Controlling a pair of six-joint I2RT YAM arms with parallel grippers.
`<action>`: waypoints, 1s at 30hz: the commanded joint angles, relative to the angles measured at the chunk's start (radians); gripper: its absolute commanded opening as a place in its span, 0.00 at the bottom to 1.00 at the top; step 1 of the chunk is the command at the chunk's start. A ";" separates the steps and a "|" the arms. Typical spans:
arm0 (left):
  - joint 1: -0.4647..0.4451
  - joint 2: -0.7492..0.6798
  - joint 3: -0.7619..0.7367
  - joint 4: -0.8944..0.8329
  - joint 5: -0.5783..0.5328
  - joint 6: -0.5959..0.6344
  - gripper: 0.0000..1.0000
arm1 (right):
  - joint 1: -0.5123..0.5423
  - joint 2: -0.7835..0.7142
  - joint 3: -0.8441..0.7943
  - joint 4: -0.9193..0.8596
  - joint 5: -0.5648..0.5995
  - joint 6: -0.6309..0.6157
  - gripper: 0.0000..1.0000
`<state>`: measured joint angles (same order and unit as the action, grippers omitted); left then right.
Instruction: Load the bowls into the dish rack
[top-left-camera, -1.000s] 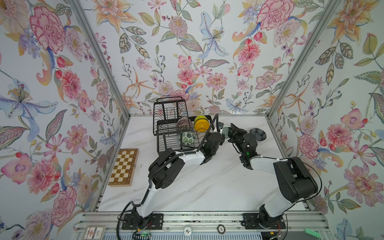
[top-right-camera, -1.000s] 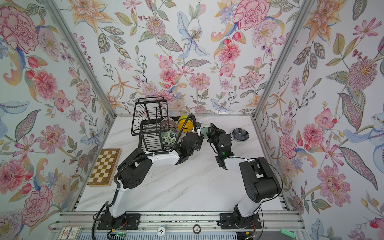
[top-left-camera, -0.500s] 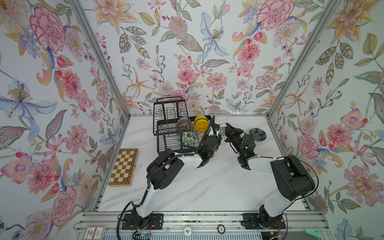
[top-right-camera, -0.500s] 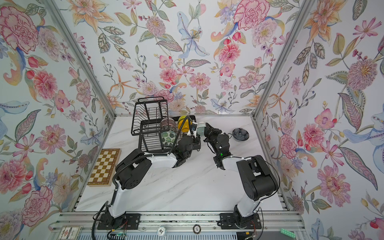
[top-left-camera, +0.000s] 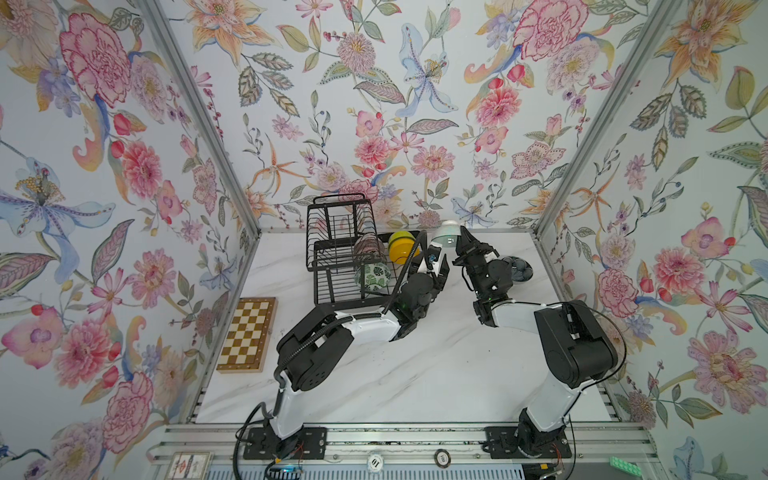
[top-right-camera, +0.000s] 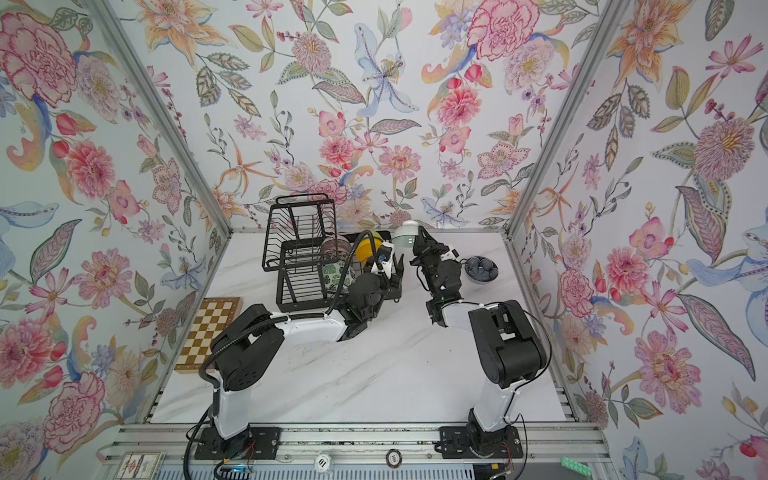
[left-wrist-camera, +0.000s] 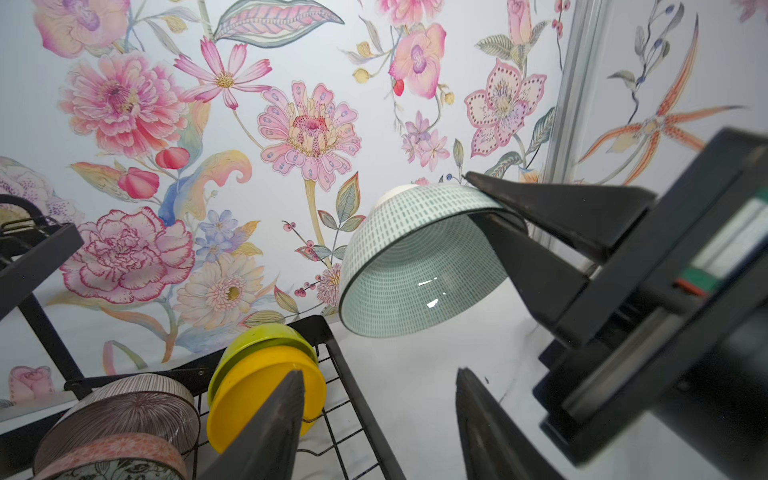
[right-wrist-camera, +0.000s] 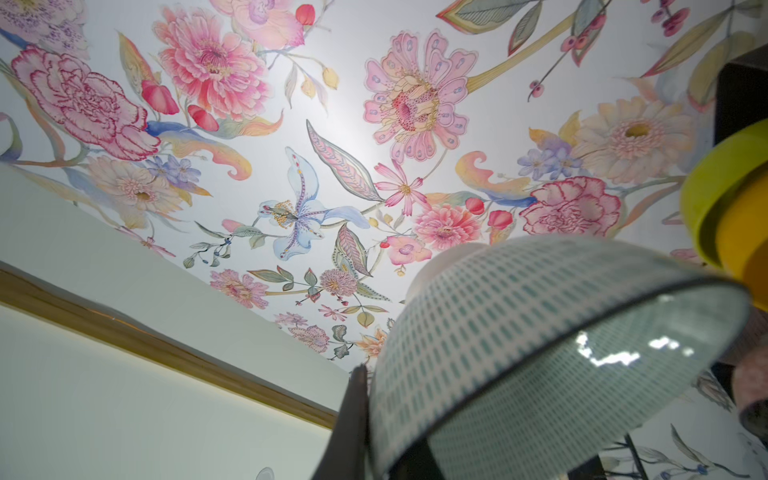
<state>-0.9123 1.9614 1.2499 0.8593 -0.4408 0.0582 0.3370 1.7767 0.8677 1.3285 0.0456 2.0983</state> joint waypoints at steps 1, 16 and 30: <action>0.001 -0.074 -0.034 -0.008 0.033 -0.038 0.73 | 0.004 -0.021 0.044 0.125 0.007 -0.029 0.00; 0.119 -0.296 -0.072 -0.355 0.287 -0.234 0.99 | -0.009 -0.041 0.083 0.094 -0.009 -0.123 0.00; 0.189 -0.523 -0.222 -0.554 0.367 -0.290 0.99 | 0.003 -0.088 0.108 -0.080 -0.119 -0.348 0.00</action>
<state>-0.7479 1.4918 1.0626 0.3649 -0.0963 -0.2131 0.3279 1.7523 0.9356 1.2457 -0.0299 1.8431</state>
